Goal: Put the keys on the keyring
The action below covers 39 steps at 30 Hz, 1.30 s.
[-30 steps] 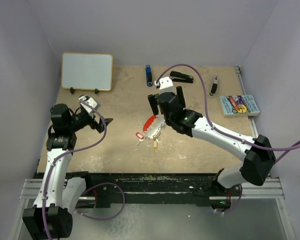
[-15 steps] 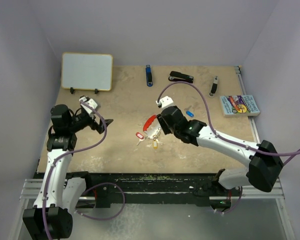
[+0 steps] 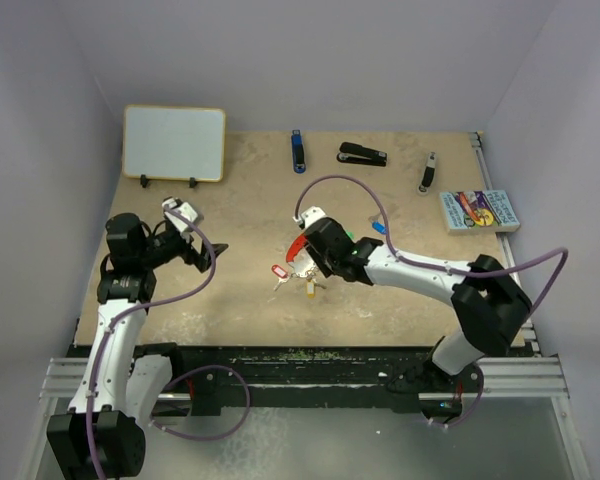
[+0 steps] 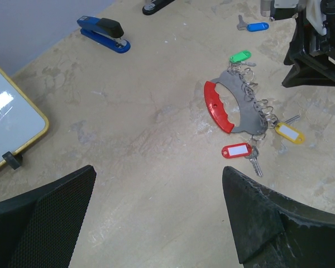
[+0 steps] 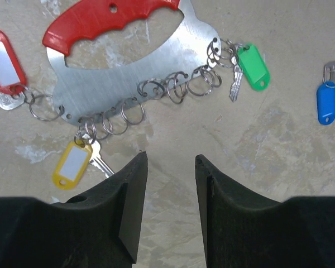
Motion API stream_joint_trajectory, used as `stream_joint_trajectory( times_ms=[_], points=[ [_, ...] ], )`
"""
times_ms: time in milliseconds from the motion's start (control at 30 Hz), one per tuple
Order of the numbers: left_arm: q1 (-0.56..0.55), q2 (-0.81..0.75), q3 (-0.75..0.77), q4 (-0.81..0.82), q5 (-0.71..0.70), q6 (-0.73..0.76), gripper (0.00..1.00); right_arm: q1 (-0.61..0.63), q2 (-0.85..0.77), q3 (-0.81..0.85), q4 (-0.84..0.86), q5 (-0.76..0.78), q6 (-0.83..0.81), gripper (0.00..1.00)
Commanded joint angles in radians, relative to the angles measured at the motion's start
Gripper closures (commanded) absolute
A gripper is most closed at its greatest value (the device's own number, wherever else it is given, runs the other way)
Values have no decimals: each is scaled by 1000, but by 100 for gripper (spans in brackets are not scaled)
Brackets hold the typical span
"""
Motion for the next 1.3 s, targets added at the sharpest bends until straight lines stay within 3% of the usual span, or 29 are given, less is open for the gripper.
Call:
stream_joint_trajectory(
  times_ms=[0,267,1267],
  points=[
    [5,-8,-10,47,27,31,2,7,23,94,62,8,-28,57],
    [6,3,-17,57,26,34,2,8,96,136,71,-31,-42,66],
    [6,7,-29,80,11,26,2,17,191,107,102,-63,-26,67]
  ],
)
